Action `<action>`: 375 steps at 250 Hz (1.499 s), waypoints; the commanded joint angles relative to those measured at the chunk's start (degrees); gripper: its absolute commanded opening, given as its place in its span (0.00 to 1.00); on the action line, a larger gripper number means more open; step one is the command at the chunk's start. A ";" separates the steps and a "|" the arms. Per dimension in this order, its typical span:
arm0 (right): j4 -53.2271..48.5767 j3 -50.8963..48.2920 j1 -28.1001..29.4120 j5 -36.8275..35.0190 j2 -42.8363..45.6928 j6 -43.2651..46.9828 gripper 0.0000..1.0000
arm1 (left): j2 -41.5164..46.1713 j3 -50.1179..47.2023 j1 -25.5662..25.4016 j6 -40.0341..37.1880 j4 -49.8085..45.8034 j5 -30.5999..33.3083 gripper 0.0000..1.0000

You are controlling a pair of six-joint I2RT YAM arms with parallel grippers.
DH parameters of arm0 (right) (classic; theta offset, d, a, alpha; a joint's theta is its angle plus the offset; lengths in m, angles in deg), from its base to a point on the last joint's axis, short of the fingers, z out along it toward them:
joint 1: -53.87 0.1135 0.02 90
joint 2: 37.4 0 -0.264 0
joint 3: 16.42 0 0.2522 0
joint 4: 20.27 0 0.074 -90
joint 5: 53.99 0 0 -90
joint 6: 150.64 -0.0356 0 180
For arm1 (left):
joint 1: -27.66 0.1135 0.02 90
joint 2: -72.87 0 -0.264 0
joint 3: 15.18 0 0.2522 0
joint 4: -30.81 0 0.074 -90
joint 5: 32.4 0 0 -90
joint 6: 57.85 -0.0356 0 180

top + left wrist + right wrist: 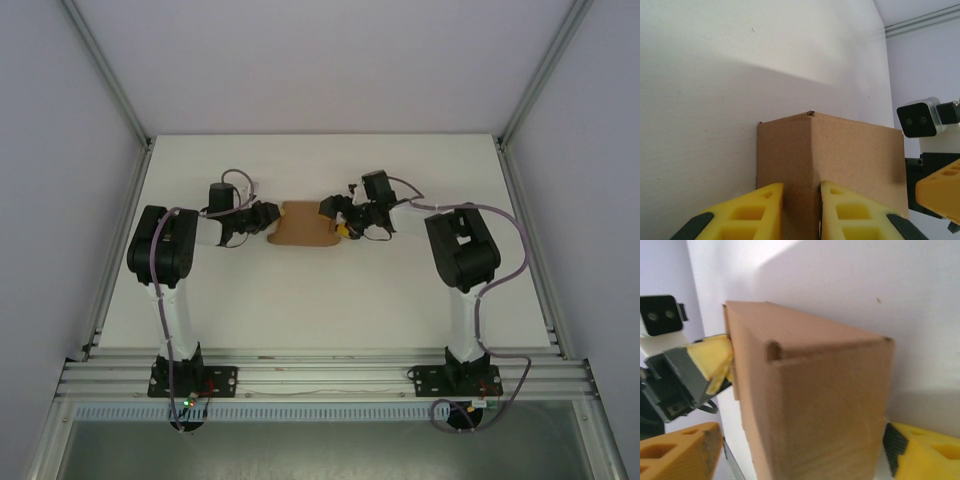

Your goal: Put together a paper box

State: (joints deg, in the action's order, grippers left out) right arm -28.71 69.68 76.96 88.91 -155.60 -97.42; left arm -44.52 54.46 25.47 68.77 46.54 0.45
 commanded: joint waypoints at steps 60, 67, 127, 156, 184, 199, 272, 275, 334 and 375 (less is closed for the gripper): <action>9.67 1.77 0.47 6.26 0.32 -6.51 0.56 | 2.41 0.50 0.35 0.15 4.62 -3.37 0.31; 9.12 1.66 0.49 6.03 0.79 -6.70 0.52 | 3.17 0.98 0.35 -0.20 3.97 -3.38 0.33; 1.61 2.09 -0.19 4.36 6.63 -11.14 0.42 | 15.06 2.91 0.22 -13.31 -6.39 2.20 1.00; -3.76 2.99 -2.12 4.95 8.01 -19.60 0.38 | 23.15 0.49 -0.84 -25.20 -8.81 4.43 0.99; 0.44 1.91 -3.88 9.69 9.12 -30.37 0.40 | 31.77 -0.66 -4.75 -46.68 -20.33 6.89 1.00; -1.65 3.45 -4.76 14.39 8.85 -34.10 0.39 | 35.19 0.05 -8.11 -61.15 -31.12 9.33 1.00; -14.27 5.81 -5.60 20.22 12.26 -37.73 0.34 | 45.40 -3.60 -14.12 -84.35 -41.41 17.38 1.00; -13.57 5.47 -5.63 20.12 12.54 -38.42 0.34 | 45.54 -3.75 -14.18 -84.75 -41.38 17.47 1.00; -9.25 2.61 -5.00 20.68 14.48 -43.78 0.33 | 41.80 1.15 -17.61 -88.38 -44.97 25.81 1.00; -10.39 2.38 -4.21 21.59 14.30 -43.27 0.33 | 39.17 3.49 -18.59 -89.45 -45.31 26.39 1.00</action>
State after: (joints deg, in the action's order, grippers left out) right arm -39.20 72.52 71.76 107.99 -142.85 -139.47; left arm -4.17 55.73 7.37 -17.06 3.53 24.98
